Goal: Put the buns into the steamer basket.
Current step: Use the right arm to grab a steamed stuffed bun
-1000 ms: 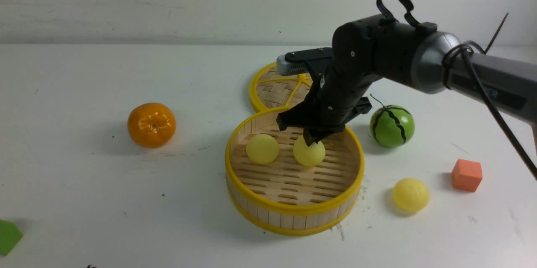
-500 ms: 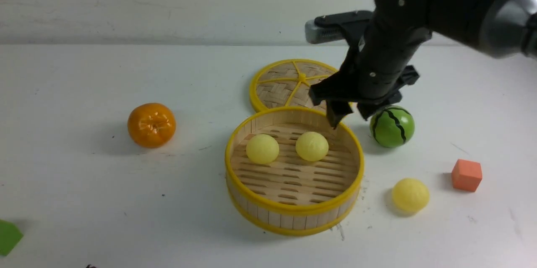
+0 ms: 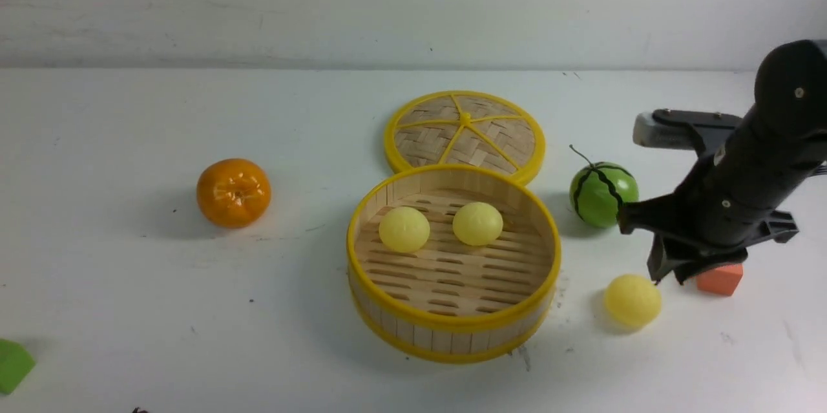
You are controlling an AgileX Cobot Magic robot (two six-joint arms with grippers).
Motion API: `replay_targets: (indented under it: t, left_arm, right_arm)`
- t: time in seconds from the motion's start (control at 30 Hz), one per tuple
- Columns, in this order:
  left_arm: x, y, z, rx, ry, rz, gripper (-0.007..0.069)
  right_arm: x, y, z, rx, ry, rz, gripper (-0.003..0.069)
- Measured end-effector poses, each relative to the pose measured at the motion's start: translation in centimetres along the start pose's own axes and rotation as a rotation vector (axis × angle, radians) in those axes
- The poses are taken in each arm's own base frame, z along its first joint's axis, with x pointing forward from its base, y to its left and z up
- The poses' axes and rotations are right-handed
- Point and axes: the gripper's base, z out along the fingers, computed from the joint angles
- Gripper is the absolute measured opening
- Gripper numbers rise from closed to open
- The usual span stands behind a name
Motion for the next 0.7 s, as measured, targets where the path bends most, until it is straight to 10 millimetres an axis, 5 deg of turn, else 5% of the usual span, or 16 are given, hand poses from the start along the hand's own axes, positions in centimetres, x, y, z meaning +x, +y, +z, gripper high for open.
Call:
replay_targets:
  t: [0.2,0.7]
  left_arm:
    - [0.0,0.0,0.0,0.0,0.0,0.0,0.0046]
    - [0.0,0.0,0.0,0.0,0.0,0.0,0.0057]
  right_arm:
    - [-0.7,0.2,2.1,-0.029,0.017,-0.022,0.0295]
    - [-1.0,-0.5,4.7,0.012,0.042,-0.031,0.0289]
